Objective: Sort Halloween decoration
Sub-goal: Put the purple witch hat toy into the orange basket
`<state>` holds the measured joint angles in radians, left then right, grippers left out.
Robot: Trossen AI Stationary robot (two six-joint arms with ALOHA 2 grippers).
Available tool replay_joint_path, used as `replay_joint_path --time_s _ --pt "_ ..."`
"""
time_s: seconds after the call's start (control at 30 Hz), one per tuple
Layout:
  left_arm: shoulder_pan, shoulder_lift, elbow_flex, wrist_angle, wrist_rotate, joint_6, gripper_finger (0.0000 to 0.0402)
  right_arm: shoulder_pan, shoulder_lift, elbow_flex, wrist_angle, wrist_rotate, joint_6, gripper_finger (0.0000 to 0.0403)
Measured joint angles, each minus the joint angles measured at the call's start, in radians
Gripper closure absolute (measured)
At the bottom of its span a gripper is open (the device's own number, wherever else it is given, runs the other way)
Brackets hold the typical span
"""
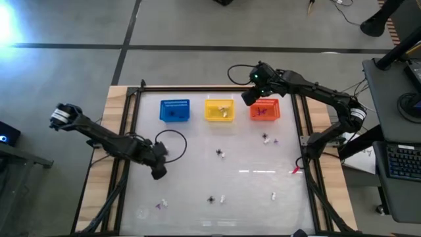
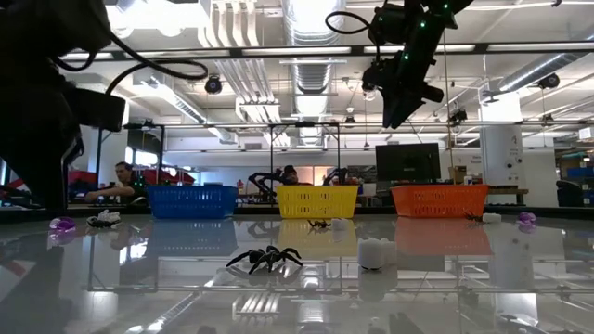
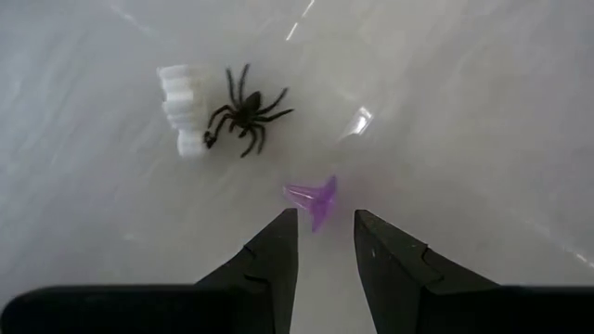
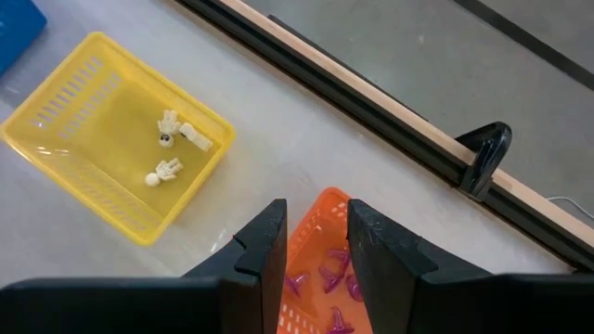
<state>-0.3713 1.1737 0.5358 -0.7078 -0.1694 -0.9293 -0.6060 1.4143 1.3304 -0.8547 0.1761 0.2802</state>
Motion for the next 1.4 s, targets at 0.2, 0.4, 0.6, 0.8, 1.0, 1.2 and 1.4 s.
replay_joint_path --time_s 0.2,0.4,0.6,0.8,1.0,1.2,1.4 --pt "0.032 0.061 0.000 0.004 -0.001 0.019 0.0311 0.000 0.000 0.000 0.000 0.000 -0.002 0.0296" --pt "0.046 0.117 0.000 0.050 0.021 0.037 0.0311 0.000 0.000 0.000 0.000 0.000 -0.003 0.0296" --pt "0.046 0.140 0.003 0.054 0.027 0.065 0.0338 0.000 0.000 0.000 -0.002 0.000 -0.003 0.0296" --pt "0.049 0.123 0.002 0.063 0.066 0.082 0.0393 0.000 0.000 0.000 -0.002 0.000 -0.003 0.0296" --pt "0.056 0.090 0.022 0.063 0.113 0.074 0.0400 0.000 0.000 0.000 -0.002 0.000 -0.003 0.0296" --pt "0.060 0.028 0.077 0.061 0.105 0.075 0.0401 0.000 0.000 0.002 -0.006 -0.001 -0.002 0.0296" --pt "0.095 -0.041 0.143 0.053 0.040 0.147 0.0401 0.001 -0.002 0.015 -0.022 -0.095 0.012 0.0296"
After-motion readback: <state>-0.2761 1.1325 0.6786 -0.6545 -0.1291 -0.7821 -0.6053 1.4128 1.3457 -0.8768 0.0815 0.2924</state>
